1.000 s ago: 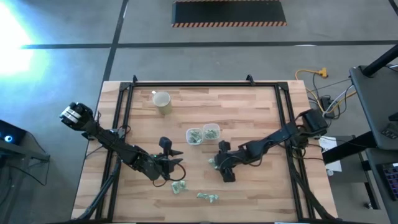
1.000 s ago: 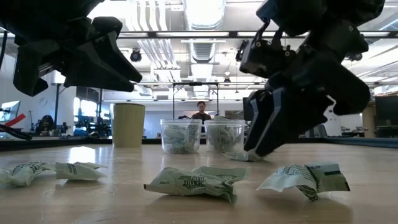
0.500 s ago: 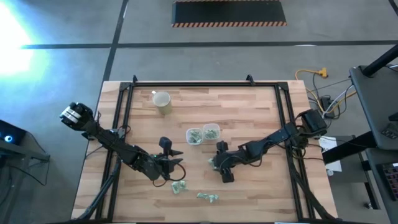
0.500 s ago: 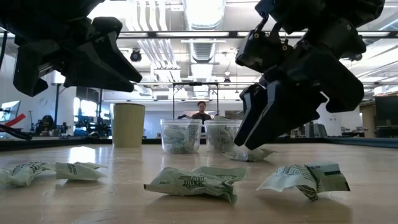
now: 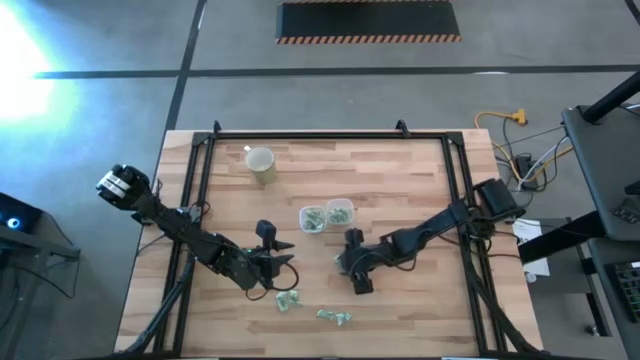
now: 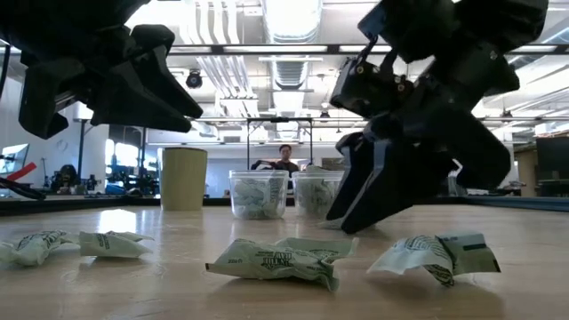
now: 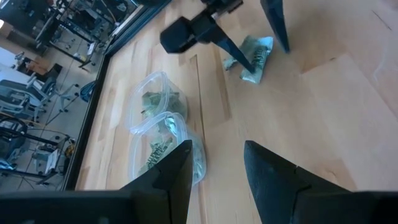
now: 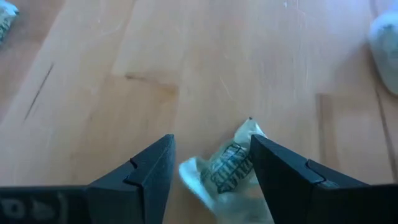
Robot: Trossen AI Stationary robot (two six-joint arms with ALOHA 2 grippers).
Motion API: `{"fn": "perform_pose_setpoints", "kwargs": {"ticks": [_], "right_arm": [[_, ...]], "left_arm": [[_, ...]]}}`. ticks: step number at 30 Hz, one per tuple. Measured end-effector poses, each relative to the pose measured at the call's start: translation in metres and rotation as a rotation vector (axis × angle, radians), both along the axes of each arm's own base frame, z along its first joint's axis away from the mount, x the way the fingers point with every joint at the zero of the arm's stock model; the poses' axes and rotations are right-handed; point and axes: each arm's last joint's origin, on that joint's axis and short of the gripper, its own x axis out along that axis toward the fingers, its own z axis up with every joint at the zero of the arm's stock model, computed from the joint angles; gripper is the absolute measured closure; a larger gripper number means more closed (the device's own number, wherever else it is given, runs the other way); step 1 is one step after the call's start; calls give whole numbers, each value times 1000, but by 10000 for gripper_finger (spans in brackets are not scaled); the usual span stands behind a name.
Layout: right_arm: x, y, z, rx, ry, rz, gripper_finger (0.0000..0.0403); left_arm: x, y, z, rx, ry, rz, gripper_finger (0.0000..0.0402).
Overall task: Pick and place items into bin
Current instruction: Put the stevia packet into the right transparent bin
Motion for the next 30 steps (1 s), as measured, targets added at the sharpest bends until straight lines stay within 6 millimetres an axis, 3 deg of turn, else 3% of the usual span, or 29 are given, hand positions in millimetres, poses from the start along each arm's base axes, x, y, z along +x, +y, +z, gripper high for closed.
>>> {"fn": "perform_pose_setpoints", "kwargs": {"ticks": [12,24,30], "right_arm": [[5,-1,2,-23,8,1,218],[4,-1,1,-75,14,38,352],[8,0,6,-103,-1,61,392]], "left_arm": [[-1,1,-2,-5,15,10,273],[-1,1,-2,-5,15,11,273],[-1,1,-2,-5,15,11,273]]}}
